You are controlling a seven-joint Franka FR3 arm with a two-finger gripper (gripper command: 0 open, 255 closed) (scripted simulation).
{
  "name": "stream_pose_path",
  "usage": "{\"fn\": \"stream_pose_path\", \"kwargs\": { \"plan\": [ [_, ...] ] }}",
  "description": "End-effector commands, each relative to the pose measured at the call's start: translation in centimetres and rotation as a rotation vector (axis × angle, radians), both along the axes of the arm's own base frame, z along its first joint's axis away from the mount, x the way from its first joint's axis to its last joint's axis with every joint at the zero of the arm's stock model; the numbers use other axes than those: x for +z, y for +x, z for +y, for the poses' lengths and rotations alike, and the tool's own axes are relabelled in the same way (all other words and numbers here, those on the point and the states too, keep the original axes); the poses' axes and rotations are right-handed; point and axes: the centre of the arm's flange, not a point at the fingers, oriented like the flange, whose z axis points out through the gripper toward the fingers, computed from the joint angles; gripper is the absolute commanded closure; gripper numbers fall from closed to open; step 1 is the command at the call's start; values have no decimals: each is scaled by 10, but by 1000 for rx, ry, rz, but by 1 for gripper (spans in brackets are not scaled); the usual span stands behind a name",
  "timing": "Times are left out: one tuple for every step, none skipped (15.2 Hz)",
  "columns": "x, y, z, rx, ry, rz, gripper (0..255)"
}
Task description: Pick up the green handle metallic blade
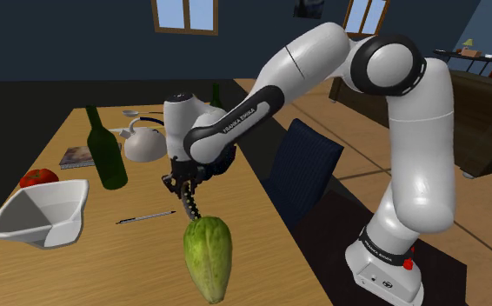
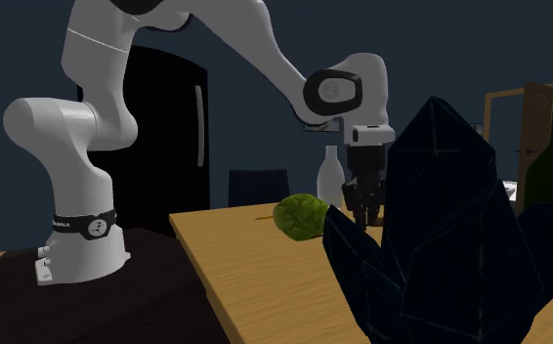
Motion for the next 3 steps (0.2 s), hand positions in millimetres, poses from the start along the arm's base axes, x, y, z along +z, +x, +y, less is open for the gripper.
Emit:
{"fn": "stream_pose_path", "kwargs": {
  "plan": [
    [10, 1, 0, 0, 0, 0, 255],
    [11, 1, 0, 0, 0, 0, 255],
    [11, 1, 0, 0, 0, 0, 255]
  ]
}}
